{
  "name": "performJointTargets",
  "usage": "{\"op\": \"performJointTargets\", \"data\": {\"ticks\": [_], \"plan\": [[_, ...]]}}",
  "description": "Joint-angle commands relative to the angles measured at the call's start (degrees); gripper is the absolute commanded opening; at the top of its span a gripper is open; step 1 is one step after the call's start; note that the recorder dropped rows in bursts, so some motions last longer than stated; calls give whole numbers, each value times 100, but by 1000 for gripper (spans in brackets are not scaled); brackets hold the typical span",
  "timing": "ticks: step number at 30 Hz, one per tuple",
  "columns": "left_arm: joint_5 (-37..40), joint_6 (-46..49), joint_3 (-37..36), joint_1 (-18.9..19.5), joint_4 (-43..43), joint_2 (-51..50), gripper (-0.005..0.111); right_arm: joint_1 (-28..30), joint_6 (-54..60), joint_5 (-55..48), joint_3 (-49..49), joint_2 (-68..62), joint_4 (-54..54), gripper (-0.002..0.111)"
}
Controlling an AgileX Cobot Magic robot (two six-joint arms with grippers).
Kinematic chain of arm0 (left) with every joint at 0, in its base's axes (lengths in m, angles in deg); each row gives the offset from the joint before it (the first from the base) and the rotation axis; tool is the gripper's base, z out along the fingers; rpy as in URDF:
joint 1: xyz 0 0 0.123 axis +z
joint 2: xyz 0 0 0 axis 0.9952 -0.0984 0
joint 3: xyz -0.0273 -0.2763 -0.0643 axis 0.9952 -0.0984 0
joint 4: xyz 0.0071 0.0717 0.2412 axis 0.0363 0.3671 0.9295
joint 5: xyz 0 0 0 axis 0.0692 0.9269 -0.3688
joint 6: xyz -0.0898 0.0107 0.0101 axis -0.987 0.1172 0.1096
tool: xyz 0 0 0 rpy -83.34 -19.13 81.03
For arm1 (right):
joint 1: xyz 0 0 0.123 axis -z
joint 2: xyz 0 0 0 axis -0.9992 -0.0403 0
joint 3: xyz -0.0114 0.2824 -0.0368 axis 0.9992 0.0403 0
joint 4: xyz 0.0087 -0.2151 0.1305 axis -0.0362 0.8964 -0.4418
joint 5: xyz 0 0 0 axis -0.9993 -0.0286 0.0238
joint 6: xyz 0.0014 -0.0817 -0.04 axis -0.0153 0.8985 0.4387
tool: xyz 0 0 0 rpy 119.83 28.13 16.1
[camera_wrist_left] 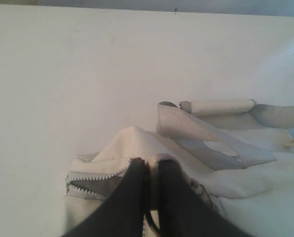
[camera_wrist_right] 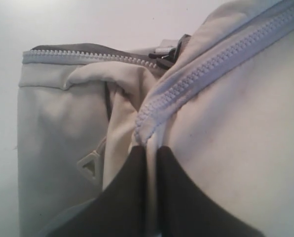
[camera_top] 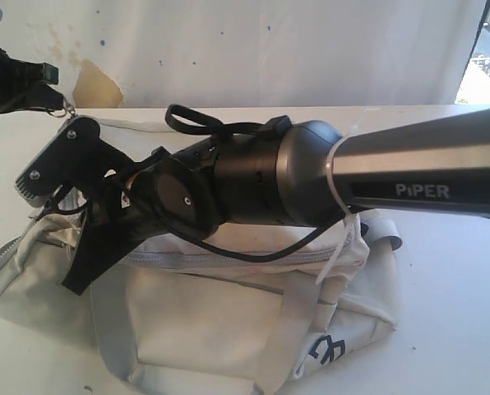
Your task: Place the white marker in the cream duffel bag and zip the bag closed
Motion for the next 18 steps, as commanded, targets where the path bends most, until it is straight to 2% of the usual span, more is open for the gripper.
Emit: {"op": "performJointTargets", "data": {"ticks": [1,3,5,13,18], "plan": [[-752,-31,130,72,-317,32,0,-44,4,-438,107,-34,157,0],[-632,24,130,72,-317,32,0,-32,4,-322,107,-34,157,0],[-411,139,130,72,-317,32,5,28,4,-161,107,-34,186,0],[-155,139,130,72,-331,32,57,387,-8,93,107,-34,186,0],[35,139,130,72,-445,163,76,532,-40,364,107,-34,186,0]]}}
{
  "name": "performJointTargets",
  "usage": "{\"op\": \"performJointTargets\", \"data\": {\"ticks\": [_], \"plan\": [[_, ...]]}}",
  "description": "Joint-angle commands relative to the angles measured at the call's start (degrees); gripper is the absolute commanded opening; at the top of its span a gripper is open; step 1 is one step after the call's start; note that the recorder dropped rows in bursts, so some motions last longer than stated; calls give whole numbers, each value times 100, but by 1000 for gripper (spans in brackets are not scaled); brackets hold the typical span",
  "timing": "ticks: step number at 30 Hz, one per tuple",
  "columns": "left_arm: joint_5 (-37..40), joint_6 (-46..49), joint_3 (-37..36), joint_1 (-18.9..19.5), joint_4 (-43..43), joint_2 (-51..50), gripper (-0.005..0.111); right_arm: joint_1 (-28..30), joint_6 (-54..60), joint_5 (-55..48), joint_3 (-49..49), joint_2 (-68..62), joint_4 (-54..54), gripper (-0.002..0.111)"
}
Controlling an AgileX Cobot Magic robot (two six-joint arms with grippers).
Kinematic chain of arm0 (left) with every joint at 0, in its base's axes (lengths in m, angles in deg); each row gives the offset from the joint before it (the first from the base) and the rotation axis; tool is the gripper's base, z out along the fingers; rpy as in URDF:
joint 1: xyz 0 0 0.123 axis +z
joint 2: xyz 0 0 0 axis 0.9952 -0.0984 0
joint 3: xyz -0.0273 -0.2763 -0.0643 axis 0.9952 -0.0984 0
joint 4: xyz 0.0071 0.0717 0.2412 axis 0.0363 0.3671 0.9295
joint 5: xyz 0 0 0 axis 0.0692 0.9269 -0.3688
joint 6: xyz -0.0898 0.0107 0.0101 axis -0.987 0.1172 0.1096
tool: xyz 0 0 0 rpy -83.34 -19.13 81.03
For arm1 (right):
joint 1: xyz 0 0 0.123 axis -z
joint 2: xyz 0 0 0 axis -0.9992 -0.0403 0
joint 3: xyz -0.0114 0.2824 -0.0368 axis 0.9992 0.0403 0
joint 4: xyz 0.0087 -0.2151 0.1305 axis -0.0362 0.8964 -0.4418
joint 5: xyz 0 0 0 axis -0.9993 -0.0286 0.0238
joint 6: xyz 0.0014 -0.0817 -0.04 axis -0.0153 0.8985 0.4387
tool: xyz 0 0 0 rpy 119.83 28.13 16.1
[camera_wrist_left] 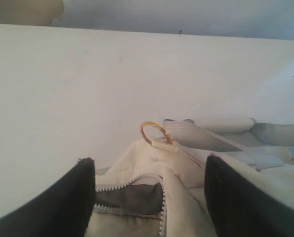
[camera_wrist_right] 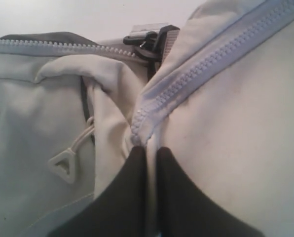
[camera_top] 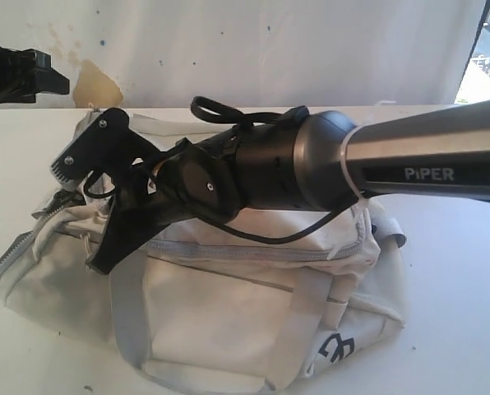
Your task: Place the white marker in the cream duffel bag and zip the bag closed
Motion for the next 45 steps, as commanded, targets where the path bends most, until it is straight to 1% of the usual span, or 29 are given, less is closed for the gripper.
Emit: {"op": "performJointTargets", "data": {"ticks": [1,6,8,9,10,12,14,15,16,17,18,19,21,23,26,29,32,34,38,41,43,45], "plan": [[134,-28,40,14,-165,227,77,167,-29,268,48,-24,20,0],[345,-235,40,14,-126,536,77,398,-29,306,-28,-74,-6,0],[485,-327,40,14,-82,636,77,489,-29,380,-28,-84,-6,5],[540,-400,40,14,-60,695,77,533,-29,450,-39,-84,-6,11],[580,-534,40,14,88,777,77,595,-57,478,-99,-84,-6,21],[624,-626,40,14,257,839,77,619,-304,478,-152,-84,-6,32],[634,-803,40,14,582,888,77,634,-767,504,-182,-84,-20,49],[637,-896,40,14,667,897,77,634,-893,505,-182,-84,-20,56],[680,-991,40,14,726,902,77,634,-1144,505,-182,-84,-20,68],[751,-1030,40,14,732,912,77,634,-1361,440,-182,-73,-20,75],[805,-1030,40,14,745,943,77,634,-1613,278,-182,-49,-20,80],[828,-1030,40,14,784,955,77,634,-1844,145,-182,1,-20,80],[889,-1030,40,14,960,1006,77,634,-2436,-425,-182,247,-20,80],[944,-1073,40,14,960,1033,77,643,-2695,-716,-182,425,-20,80],[1121,-1086,40,14,1031,1079,76,694,-3293,-1505,-182,833,-20,79],[1136,-1516,40,14,1645,1154,71,957,-3625,-2214,-182,1194,15,73],[1148,-1951,40,2,2073,1211,70,1317,-3741,-2725,-182,1445,15,66],[1160,-2292,40,-60,2522,1267,69,1527,-3833,-3006,-182,1557,15,61],[1196,-3029,40,-364,3462,1331,65,1983,-3833,-3565,-182,1733,106,47],[1323,-3747,40,-583,4182,1340,61,2266,-3833,-3977,-182,1769,510,36],[1390,-4258,40,-659,4678,1340,58,2461,-3833,-4209,-182,1769,845,29],[1417,-4699,40,-673,4917,1340,53,2697,-3833,-4448,-182,1769,1045,22]]}}
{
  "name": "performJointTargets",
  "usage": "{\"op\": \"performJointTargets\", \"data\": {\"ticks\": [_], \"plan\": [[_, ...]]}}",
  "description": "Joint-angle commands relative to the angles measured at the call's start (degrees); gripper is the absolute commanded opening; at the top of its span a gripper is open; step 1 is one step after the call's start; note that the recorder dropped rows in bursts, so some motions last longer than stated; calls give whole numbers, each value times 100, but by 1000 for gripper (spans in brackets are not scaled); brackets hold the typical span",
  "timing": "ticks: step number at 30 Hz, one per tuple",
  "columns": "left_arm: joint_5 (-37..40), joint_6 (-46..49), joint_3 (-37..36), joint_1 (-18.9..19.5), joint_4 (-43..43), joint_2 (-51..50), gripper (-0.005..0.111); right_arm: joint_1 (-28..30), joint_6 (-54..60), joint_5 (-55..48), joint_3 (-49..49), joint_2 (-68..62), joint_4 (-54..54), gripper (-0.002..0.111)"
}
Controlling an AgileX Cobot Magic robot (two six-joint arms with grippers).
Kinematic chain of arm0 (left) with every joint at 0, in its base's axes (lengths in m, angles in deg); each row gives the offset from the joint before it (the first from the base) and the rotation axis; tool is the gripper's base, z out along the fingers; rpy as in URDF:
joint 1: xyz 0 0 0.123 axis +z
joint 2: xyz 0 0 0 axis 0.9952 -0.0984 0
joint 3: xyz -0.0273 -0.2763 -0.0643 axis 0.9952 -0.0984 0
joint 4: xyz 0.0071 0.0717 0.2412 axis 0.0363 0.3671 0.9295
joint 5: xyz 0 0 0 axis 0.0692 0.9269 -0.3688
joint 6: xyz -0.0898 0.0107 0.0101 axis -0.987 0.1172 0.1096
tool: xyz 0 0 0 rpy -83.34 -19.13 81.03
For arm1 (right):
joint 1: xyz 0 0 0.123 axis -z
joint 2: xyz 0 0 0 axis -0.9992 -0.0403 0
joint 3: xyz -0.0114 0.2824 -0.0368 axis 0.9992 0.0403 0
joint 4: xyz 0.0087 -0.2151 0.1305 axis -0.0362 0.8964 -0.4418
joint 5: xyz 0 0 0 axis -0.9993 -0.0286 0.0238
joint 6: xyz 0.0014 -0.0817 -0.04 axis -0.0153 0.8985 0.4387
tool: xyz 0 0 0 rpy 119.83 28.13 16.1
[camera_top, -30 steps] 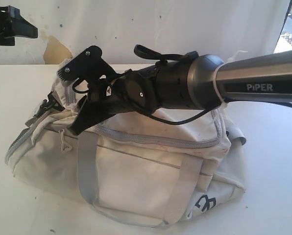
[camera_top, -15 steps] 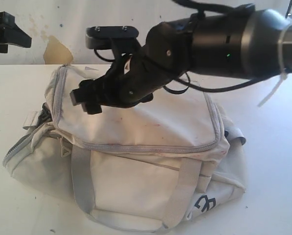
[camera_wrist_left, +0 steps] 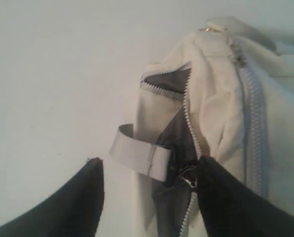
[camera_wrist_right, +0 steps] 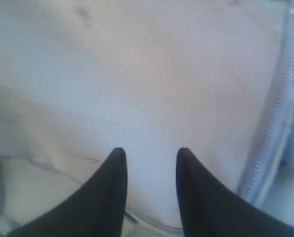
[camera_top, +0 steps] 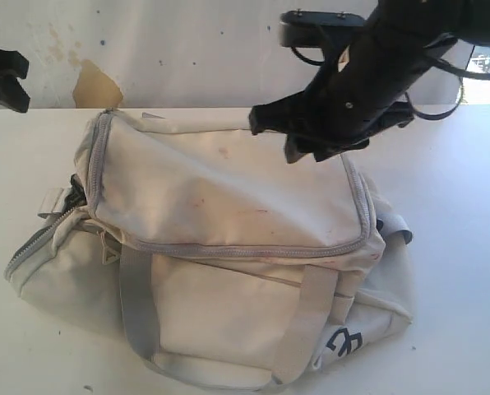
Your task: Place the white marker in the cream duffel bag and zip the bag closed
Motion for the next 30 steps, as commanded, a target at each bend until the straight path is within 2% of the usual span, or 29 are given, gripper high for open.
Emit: {"op": "performJointTargets", "data": {"ticks": [1,3,7,12,16,21,24,30], "plan": [[121,-1019,37,-76,725,63,49,547,-25,-581,-15,34,554,18],[174,-1063,37,-65,753,63,43,823,84,-766,-15,34,580,12],[296,-1019,37,-65,685,63,23,1343,381,-1039,-15,34,580,0],[170,-876,37,-65,725,63,0,1961,606,-1028,-15,-56,431,0],[47,-696,37,-57,779,53,0,2372,886,-1028,-15,-200,104,0],[135,-684,37,286,715,53,0,2749,982,-1091,-3,-315,-51,0],[346,-540,37,461,699,53,0,2817,993,-1026,10,-315,-14,0],[466,-523,37,461,1018,63,0,2817,1141,-1105,10,-315,160,0]]}}
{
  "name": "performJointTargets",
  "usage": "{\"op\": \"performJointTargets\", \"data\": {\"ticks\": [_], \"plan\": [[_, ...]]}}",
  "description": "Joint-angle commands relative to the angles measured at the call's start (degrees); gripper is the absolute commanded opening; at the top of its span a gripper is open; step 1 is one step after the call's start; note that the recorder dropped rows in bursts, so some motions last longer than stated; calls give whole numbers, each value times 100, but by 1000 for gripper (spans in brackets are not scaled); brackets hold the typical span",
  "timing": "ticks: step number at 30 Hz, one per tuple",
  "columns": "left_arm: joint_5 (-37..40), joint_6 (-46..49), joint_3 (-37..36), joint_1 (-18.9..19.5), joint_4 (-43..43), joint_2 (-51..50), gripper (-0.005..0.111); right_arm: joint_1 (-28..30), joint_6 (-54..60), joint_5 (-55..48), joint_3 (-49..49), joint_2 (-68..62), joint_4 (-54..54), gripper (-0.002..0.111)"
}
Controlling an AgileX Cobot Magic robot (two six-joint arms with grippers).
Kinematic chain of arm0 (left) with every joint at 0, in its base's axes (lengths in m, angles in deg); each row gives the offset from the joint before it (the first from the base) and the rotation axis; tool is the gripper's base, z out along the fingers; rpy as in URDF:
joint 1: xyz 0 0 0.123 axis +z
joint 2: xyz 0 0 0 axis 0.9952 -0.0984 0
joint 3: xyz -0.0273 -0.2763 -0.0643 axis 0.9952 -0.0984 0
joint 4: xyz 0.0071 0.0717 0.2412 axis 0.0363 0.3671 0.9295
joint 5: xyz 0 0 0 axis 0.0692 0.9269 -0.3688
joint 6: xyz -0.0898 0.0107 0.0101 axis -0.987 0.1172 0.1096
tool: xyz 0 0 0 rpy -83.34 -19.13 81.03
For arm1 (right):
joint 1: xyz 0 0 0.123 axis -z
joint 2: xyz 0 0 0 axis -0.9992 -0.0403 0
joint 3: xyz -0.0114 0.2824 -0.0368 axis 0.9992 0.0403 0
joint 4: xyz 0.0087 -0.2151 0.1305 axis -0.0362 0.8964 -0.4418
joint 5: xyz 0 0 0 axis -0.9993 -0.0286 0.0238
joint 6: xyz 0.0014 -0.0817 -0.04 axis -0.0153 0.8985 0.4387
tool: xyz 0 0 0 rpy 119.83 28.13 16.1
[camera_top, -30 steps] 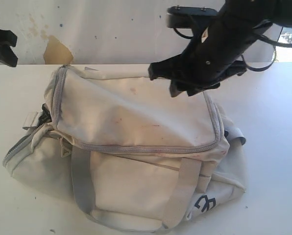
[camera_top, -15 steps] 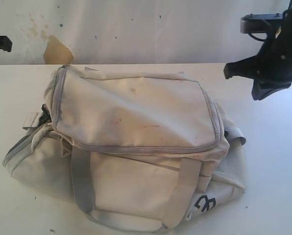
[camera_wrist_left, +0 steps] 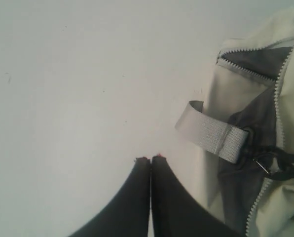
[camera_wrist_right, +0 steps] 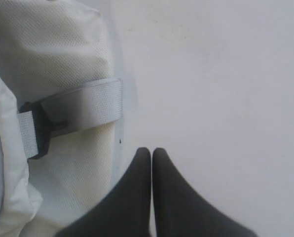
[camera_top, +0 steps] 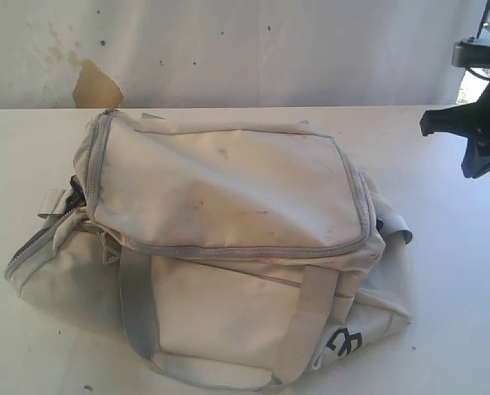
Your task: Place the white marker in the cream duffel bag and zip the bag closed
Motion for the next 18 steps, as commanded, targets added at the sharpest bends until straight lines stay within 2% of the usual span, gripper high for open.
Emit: {"op": "performJointTargets", "data": {"ticks": [1,7,18], "plan": [[150,34,37,9,119,63,0,33,79,-65,10,1,97,0],[276,137,37,9,119,299,0,33,76,-57,10,214,160,0],[346,125,37,9,119,1603,0,33,76,-65,10,1393,300,0]]}}
